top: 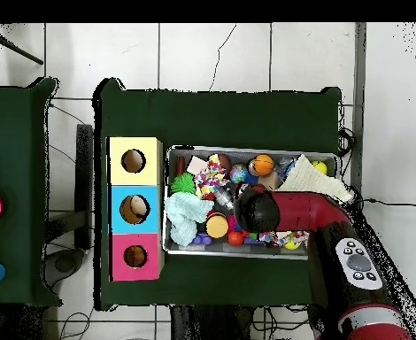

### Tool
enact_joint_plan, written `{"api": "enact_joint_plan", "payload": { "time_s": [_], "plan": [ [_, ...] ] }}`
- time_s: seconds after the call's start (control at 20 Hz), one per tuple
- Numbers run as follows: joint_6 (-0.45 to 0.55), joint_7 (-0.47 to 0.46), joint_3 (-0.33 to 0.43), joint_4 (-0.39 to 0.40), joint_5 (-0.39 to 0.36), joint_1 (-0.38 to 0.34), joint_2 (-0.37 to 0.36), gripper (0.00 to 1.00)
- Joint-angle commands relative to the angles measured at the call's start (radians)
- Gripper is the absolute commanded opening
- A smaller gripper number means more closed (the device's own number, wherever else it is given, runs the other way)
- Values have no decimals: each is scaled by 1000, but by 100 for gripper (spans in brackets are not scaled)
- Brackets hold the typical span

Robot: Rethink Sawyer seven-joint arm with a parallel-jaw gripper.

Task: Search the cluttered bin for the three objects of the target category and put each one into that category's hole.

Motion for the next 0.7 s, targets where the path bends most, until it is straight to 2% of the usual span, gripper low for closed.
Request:
{"api": "enact_joint_plan", "payload": {
  "time_s": [0.05, 0.35, 0.7],
  "plan": [
    [-14, 25, -32, 57, -58, 19, 49, 100],
    [-64, 43, -77, 26, -81, 34, 109, 100],
    [-70, 37, -102, 5, -93, 42, 167, 100]
  ]
}}
